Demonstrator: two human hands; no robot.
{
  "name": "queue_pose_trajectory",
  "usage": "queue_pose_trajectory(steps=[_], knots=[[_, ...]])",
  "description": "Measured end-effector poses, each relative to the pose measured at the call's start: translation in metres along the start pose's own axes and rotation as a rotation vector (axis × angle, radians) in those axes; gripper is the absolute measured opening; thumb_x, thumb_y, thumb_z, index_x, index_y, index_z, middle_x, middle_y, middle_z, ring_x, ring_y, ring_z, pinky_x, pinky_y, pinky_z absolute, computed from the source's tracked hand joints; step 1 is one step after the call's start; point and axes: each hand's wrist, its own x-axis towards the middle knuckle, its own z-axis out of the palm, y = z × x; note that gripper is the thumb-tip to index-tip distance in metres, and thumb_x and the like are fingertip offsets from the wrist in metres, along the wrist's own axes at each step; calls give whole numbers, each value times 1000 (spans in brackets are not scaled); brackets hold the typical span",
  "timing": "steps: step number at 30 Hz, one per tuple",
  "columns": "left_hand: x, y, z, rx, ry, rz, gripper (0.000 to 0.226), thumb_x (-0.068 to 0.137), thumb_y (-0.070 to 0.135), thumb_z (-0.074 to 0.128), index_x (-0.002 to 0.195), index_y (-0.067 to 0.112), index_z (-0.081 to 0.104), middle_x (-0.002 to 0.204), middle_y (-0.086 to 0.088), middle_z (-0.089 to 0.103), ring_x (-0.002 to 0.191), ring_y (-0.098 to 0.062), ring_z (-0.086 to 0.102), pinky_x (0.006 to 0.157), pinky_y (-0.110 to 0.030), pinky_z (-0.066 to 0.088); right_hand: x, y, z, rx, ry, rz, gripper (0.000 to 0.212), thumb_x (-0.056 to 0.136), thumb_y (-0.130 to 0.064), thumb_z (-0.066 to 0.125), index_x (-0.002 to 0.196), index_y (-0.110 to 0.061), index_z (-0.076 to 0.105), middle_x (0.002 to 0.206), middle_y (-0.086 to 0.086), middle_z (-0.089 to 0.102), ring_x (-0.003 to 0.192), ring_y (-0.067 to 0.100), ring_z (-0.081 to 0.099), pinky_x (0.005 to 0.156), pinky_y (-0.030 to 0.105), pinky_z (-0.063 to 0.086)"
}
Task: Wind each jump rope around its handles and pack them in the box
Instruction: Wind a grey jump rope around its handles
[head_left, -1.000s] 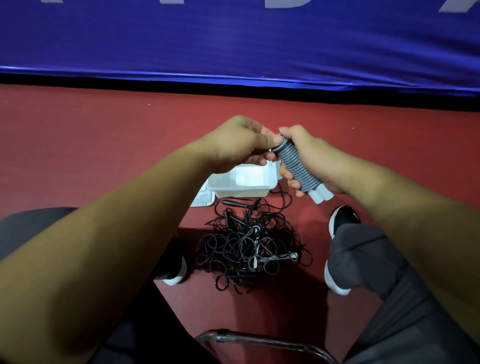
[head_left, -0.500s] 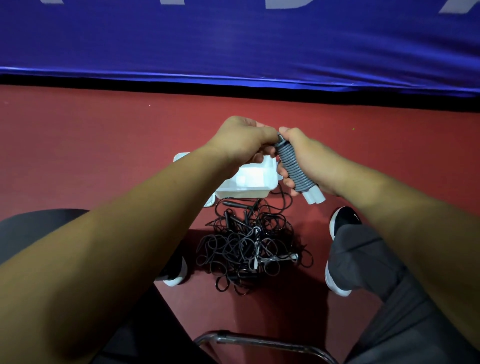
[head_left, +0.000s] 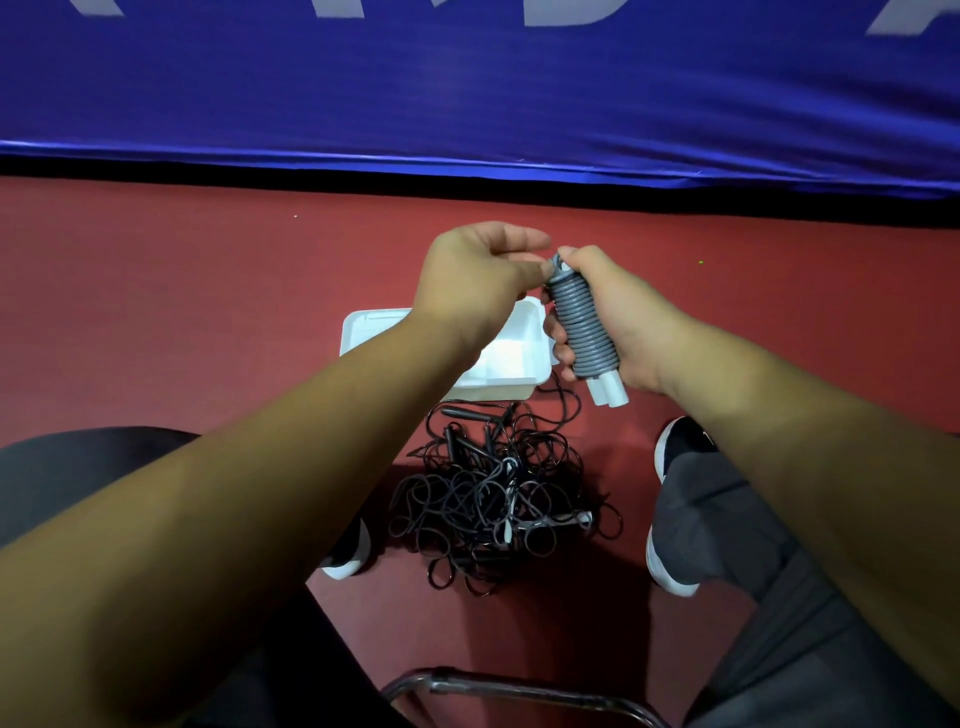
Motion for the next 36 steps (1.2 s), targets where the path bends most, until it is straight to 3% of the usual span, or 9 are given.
queue_pose_trajectory(steps=[4,9,12,15,23,29,33,36], knots=[[-2,-1,2,-25,5,29,27,90,5,78,115,16,76,90,-1,80,84,-12,76,84,-29,63,-1,0,-2,62,-15,2,48,98,-67,51,88,-22,65,67,7,55,56,24,51,62,35,49],[-5,-2,2,-48,-20,39,21,92,3,74,109,15,77,93,-8,80,87,-21,75,86,-42,64,-2,0,-9,81,-60,24,46,95,-68,57,89,-24,65,69,6,55,58,24,51,64,36,48],[-3,-7,0,-17,-54,52,20,94,5,72,111,15,76,98,-8,79,93,-20,77,86,-39,65,-2,2,-10,63,-94,20,47,93,-73,60,98,-26,63,70,6,54,58,24,52,63,37,50],[2,-9,-2,-29,-99,18,21,92,3,74,112,11,74,102,-13,79,87,-16,75,85,-35,62,-2,2,-10,43,-114,26,48,93,-75,59,106,-28,61,70,6,54,57,24,53,63,37,51],[8,-6,-7,-119,-133,-92,24,87,-2,80,109,2,72,102,-19,78,94,-25,77,90,-36,64,-1,0,-10,-4,-115,18,58,97,-79,48,104,-23,61,73,9,57,60,26,55,68,41,50],[6,-5,-5,-172,-115,-145,20,89,-6,76,106,2,71,98,-17,77,87,-22,77,85,-31,64,-3,-1,-8,0,-64,22,64,106,-70,24,111,-18,61,73,12,57,59,26,55,66,40,49],[7,-4,-5,-227,-104,-158,20,90,-6,75,108,0,69,99,-16,77,87,-24,78,80,-27,63,-5,-3,-7,8,-77,6,57,109,-60,24,115,-15,58,73,11,56,60,27,54,66,40,48],[8,-5,-8,-215,-106,-140,20,90,-5,76,108,0,70,97,-15,78,88,-24,79,80,-27,63,-6,-3,-5,8,-90,-3,57,108,-64,29,107,-15,58,73,10,55,60,26,53,64,39,47]])
